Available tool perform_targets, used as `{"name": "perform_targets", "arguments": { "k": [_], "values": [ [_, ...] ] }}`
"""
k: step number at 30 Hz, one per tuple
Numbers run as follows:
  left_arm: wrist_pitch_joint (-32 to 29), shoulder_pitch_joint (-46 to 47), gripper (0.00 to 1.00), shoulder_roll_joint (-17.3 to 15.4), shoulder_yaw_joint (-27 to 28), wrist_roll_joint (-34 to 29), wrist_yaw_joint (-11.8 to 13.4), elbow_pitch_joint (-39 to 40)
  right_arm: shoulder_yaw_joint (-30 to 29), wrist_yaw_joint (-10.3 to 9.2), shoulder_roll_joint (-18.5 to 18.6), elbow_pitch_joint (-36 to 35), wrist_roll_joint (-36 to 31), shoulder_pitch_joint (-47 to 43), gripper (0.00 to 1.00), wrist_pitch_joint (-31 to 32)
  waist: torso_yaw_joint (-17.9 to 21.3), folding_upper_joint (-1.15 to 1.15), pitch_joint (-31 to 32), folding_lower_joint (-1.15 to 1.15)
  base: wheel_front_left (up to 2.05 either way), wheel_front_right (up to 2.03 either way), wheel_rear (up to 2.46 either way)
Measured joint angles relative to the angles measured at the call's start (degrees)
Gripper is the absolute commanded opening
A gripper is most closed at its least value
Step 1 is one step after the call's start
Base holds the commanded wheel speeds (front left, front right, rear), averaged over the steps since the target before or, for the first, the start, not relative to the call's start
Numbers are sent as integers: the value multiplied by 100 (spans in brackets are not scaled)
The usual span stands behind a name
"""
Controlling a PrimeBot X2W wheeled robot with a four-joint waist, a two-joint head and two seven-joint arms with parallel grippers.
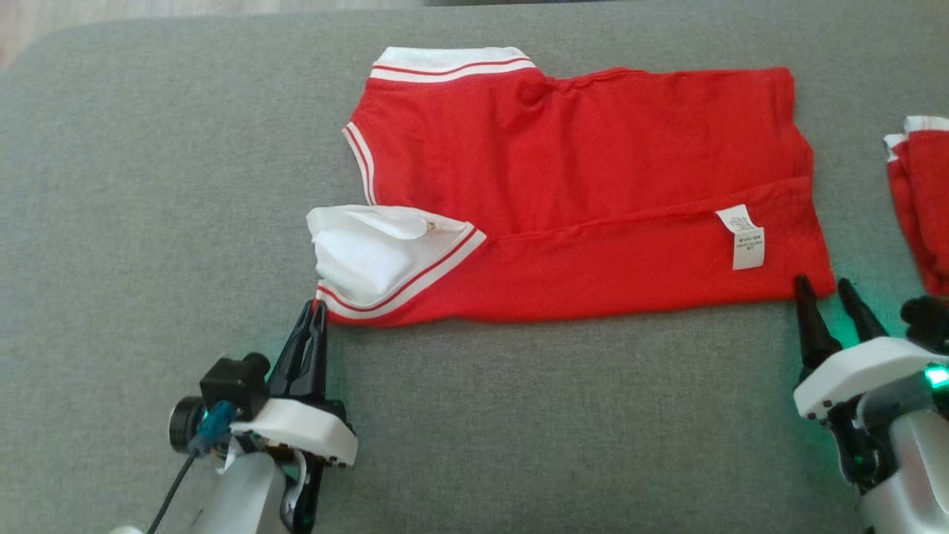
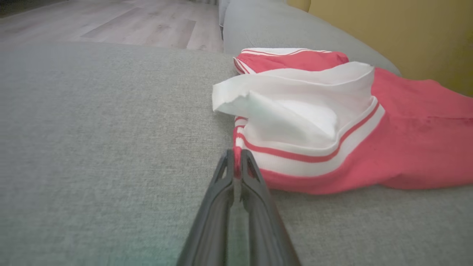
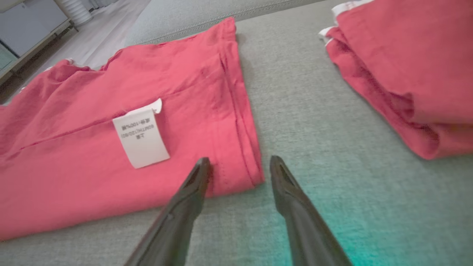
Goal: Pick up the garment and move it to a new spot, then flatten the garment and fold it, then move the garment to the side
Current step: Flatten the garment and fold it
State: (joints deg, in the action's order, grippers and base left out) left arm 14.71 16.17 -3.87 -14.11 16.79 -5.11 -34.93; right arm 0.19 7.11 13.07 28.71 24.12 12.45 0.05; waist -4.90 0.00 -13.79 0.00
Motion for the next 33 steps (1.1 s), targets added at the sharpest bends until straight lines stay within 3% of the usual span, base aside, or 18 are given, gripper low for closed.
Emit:
{"name": "perform_targets", "arguments": {
  "k": [10,18,24,33],
  "values": [
    [-1,-502,0,130,220,600,-78,160,10,0,52,165,1,-125,0,-165,-102,0,350,0,0,0,0],
    [-1,-1156,0,143,218,825,-66,365,-102,1,110,-157,69,-1015,0,-112,-81,0,712,-1,0,0,0],
    [-181,-1934,0,143,165,944,135,746,-371,1,77,-738,66,-1788,0,155,-31,0,915,-1,0,0,0],
    [-873,-2724,0,55,27,944,415,1457,-849,1,-253,-1455,-123,-2566,0,637,-36,0,1038,0,0,0,0]
  ]
}}
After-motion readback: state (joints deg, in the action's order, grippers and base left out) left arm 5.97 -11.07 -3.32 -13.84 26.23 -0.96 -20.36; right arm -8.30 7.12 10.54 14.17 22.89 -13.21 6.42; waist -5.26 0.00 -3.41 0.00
